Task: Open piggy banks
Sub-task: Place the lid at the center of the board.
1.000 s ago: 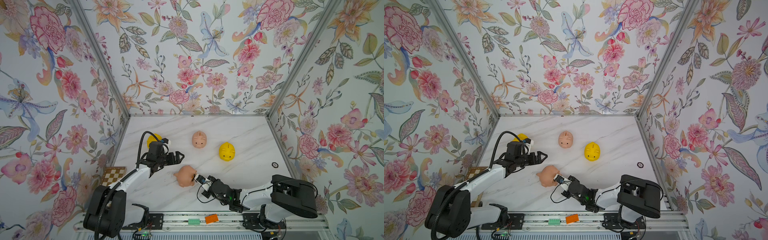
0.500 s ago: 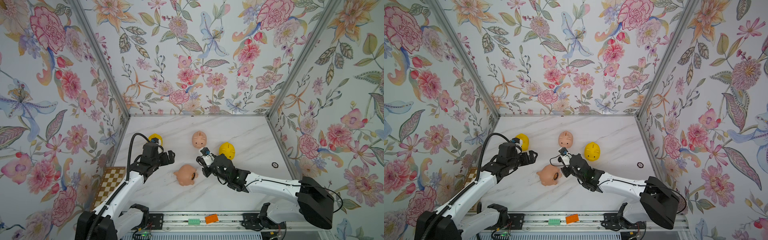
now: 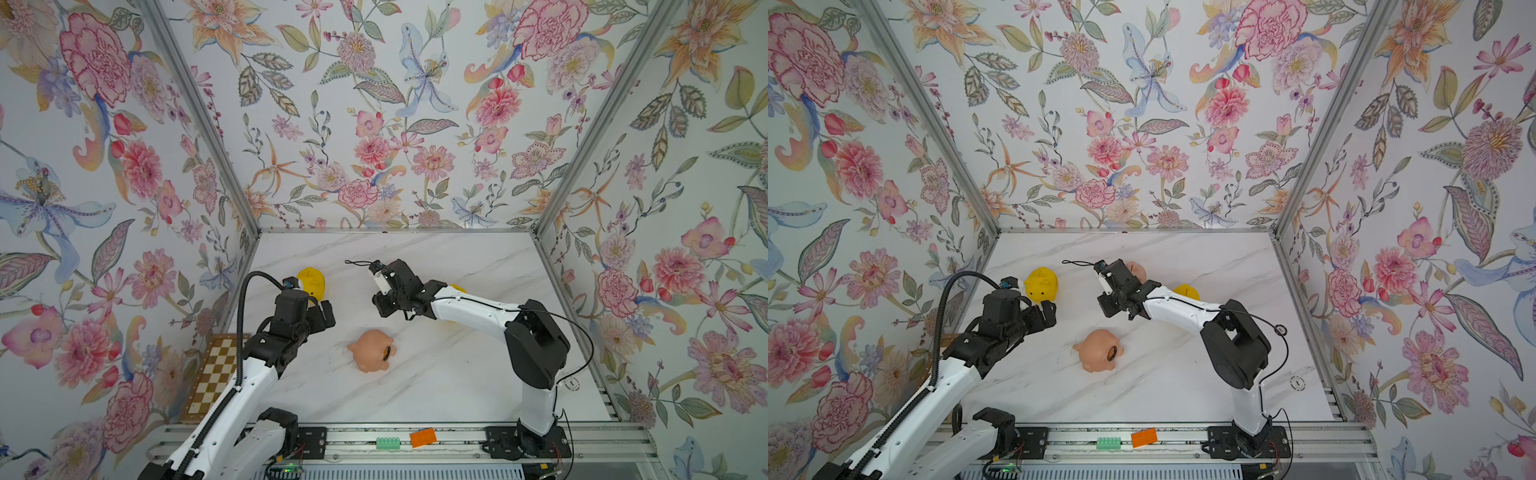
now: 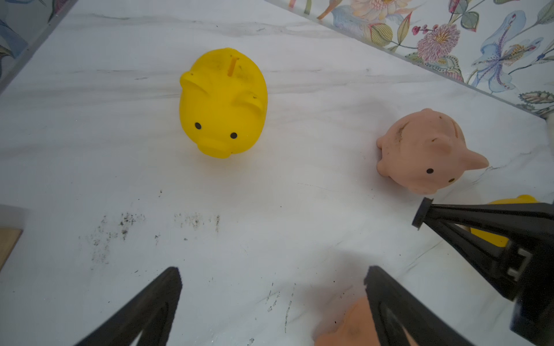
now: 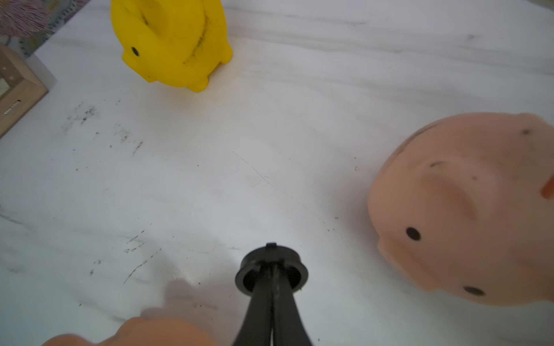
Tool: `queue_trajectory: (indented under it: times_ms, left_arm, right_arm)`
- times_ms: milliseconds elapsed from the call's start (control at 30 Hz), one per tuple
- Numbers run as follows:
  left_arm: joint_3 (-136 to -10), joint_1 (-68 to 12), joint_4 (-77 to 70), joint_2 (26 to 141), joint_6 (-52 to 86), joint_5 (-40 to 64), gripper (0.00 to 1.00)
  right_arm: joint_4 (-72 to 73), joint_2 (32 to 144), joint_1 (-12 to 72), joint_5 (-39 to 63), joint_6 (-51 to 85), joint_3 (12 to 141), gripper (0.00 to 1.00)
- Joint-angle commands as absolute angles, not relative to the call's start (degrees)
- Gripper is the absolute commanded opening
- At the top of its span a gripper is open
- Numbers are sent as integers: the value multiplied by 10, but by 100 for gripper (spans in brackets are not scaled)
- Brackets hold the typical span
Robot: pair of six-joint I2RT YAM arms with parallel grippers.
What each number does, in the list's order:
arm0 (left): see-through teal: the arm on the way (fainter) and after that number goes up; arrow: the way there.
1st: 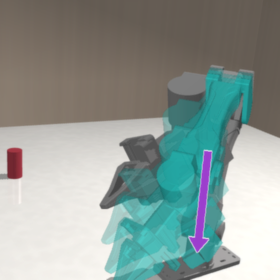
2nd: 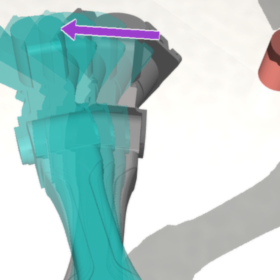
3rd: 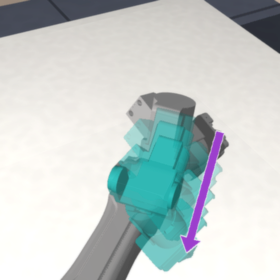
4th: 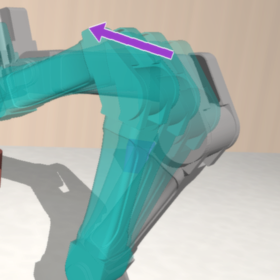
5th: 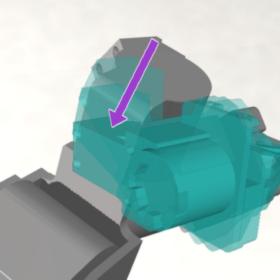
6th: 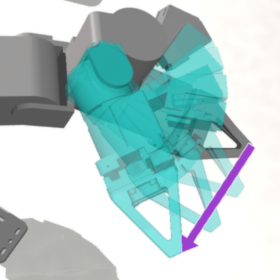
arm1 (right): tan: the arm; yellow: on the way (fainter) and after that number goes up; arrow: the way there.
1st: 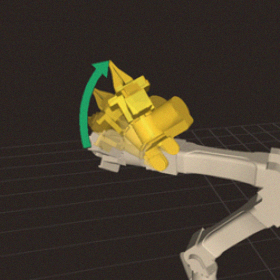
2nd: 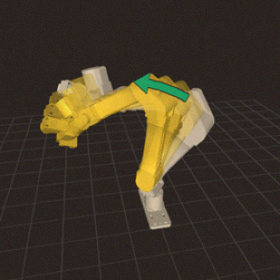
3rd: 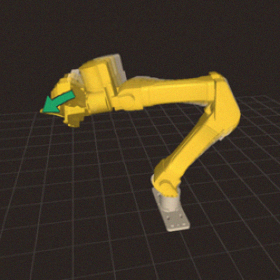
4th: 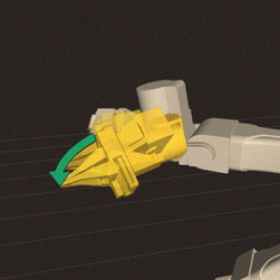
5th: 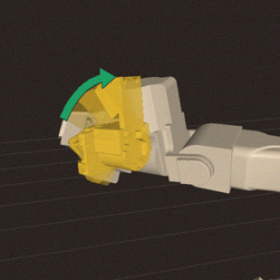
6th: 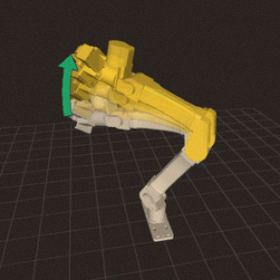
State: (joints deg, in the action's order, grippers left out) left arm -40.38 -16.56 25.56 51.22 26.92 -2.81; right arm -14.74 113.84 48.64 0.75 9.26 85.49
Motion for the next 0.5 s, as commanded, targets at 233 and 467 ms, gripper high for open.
queue_trajectory:
  times_ms: [233,467]
  left_arm:
    - [-403,-168,279,464,269,-69,99]
    - [-387,-166,264,443,269,-58,99]
  right_arm:
    - [-235,1309,476,-33,158,1040,0]
    - [-267,1372,471,-33,168,1120,3]
